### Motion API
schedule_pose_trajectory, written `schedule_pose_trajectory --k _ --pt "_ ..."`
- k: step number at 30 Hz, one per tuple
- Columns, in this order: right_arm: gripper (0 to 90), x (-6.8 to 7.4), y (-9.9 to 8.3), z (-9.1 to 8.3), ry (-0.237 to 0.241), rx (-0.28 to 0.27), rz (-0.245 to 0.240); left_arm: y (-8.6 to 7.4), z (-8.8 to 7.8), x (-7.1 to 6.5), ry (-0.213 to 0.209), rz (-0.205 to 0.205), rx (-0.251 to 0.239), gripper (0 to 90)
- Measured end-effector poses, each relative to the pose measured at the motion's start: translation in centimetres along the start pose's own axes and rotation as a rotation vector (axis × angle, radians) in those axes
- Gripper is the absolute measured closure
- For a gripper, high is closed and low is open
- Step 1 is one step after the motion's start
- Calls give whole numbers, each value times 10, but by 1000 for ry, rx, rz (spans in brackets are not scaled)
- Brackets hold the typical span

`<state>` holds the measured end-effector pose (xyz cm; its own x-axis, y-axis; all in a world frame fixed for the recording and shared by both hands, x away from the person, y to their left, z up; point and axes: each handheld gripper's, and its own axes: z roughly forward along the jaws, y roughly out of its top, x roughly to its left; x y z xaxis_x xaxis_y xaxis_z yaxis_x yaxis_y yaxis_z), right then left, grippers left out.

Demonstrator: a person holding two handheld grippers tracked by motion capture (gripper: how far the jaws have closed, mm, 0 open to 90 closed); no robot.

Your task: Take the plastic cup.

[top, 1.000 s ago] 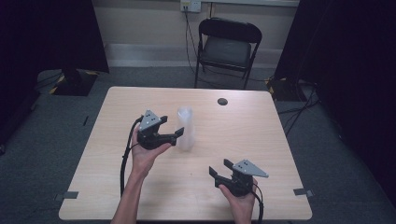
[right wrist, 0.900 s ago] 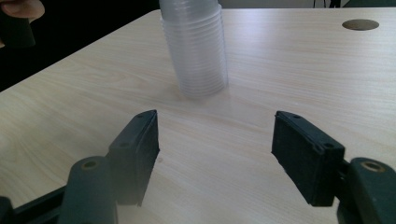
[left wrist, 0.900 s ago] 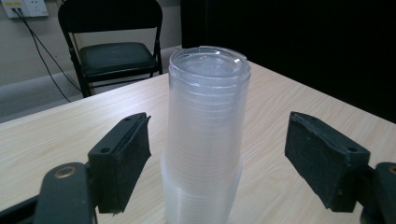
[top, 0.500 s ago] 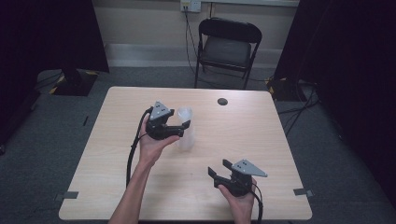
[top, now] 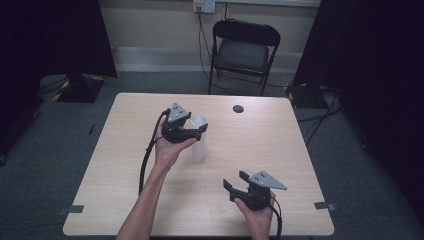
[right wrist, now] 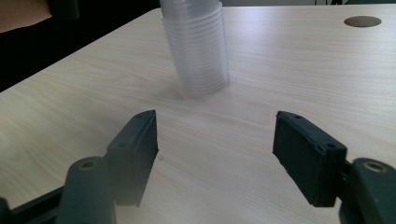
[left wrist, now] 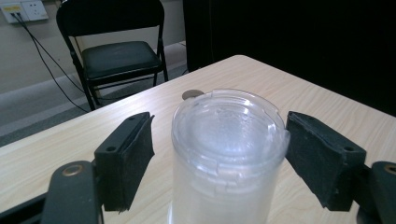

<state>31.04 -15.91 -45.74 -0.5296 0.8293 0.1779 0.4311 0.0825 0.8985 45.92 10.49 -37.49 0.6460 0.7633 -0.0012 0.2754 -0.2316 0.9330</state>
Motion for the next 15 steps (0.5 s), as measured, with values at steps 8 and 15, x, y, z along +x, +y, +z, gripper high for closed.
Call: schedule_pose_trajectory --k 8,15 --pt "286 -1 0 1 -6 6 3 -7 11 3 -12 -13 27 226" --pt "286 0 -1 3 2 14 5 -18 22 2 -16 -18 59 207"
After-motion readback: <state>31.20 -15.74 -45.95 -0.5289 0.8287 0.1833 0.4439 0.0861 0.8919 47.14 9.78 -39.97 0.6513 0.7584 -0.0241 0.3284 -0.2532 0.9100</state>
